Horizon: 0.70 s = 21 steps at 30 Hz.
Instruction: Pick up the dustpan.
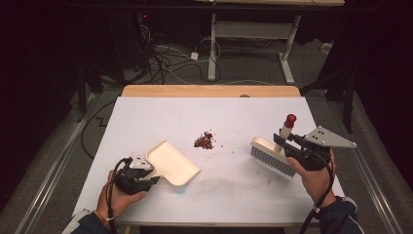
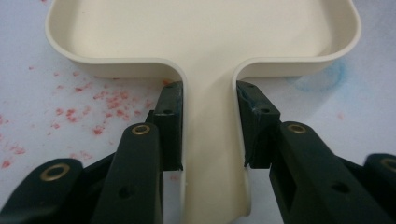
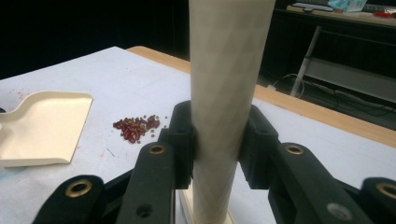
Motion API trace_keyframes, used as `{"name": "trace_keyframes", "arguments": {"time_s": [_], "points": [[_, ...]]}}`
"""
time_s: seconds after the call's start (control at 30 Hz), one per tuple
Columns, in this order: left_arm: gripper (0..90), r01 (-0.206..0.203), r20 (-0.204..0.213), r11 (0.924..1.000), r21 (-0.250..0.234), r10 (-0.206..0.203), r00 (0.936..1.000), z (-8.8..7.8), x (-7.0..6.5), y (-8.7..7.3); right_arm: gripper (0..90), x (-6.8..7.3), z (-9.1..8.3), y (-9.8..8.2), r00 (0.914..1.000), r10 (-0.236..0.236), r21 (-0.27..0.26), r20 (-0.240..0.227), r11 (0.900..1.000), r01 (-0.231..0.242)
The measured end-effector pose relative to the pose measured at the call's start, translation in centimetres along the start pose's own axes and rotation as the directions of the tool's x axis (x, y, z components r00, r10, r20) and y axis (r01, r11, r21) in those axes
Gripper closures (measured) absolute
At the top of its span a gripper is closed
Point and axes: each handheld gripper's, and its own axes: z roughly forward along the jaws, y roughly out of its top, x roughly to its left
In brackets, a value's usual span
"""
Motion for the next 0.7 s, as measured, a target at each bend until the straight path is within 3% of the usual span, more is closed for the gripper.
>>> {"name": "trace_keyframes", "arguments": {"time_s": [0.17, 0.37, 0.7], "points": [[63.8, -0.001, 0.000, 1.0000, 0.005, 0.001, 1.0000, 0.21, 0.02, -0.16, 70.4, 0.37, 0.06, 0.20, 0.9998, 0.005, -0.015, -0.022, 1.000, -0.006], [63.8, -0.023, -0.011, 0.9997, 0.011, 0.023, 0.9997, 0.21, -0.03, -0.03, 70.4, 0.50, 0.28, 0.23, 0.9998, -0.004, -0.018, -0.017, 1.000, 0.003], [63.8, -0.017, -0.011, 0.9998, 0.008, 0.017, 0.9998, 0.32, -0.05, -0.07, 70.4, 0.21, 0.37, 0.03, 0.9999, 0.011, -0.015, -0.013, 1.000, -0.012]]}}
